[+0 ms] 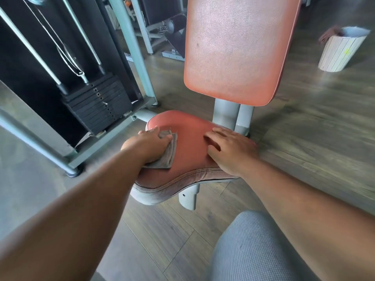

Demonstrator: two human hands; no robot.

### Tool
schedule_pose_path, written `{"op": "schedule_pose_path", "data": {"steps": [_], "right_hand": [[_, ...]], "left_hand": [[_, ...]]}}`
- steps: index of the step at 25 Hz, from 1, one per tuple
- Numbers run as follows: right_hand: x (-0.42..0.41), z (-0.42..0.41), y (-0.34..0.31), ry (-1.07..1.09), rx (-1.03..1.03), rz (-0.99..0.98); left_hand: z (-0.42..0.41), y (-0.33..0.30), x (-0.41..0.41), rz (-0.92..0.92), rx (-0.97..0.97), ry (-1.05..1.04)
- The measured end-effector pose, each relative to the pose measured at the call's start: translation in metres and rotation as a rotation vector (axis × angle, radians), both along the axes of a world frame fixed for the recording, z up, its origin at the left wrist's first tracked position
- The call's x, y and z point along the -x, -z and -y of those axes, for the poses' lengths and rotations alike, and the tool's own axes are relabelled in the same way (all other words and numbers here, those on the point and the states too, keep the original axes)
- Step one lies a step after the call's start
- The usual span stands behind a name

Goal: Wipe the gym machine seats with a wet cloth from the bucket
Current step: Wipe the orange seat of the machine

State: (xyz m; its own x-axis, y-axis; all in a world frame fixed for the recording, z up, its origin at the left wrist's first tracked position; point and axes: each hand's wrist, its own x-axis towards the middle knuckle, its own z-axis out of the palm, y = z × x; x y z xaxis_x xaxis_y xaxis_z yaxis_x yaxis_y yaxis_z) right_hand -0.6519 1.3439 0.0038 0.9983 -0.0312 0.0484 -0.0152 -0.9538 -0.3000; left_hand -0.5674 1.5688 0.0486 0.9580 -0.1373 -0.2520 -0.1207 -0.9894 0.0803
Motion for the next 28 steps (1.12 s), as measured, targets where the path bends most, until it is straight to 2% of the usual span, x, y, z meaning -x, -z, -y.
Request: {"op": "schedule_pose_path", "data": {"steps": [3,7,10,13,16,19,22,25,28], "right_hand": [[0.001,0.003,0.001,-0.013,-0.033,-0.01],[-0.001,0.001,0.002,0.016,-0.038,0.014],[-0.001,-0.001,0.002,0.029,-0.055,0.018],[-0.001,-0.002,0.002,0.035,-0.062,0.04],[-0.001,-0.003,0.003,0.036,-0.073,0.039],[-0.001,-0.003,0.002,0.045,-0.078,0.072],[0.0,-0.001,0.004,0.039,-0.077,0.081],[-0.001,0.002,0.006,0.044,-0.085,0.066],[-0.001,0.002,0.008,0.053,-0.094,0.046]], "left_hand": [[0.006,-0.003,0.009,0.008,-0.026,-0.011],[-0.025,-0.007,0.073,0.107,-0.042,0.068],[-0.022,-0.01,0.079,0.156,-0.056,0.156],[-0.009,-0.003,0.04,0.082,-0.024,0.26],[0.005,0.017,-0.028,-0.009,-0.015,0.252],[0.025,0.033,-0.088,0.013,-0.079,0.223],[0.04,0.036,-0.107,0.013,-0.105,0.231],[0.034,0.024,-0.079,-0.007,-0.07,0.361],[0.01,0.007,-0.015,-0.057,0.009,0.468]]}}
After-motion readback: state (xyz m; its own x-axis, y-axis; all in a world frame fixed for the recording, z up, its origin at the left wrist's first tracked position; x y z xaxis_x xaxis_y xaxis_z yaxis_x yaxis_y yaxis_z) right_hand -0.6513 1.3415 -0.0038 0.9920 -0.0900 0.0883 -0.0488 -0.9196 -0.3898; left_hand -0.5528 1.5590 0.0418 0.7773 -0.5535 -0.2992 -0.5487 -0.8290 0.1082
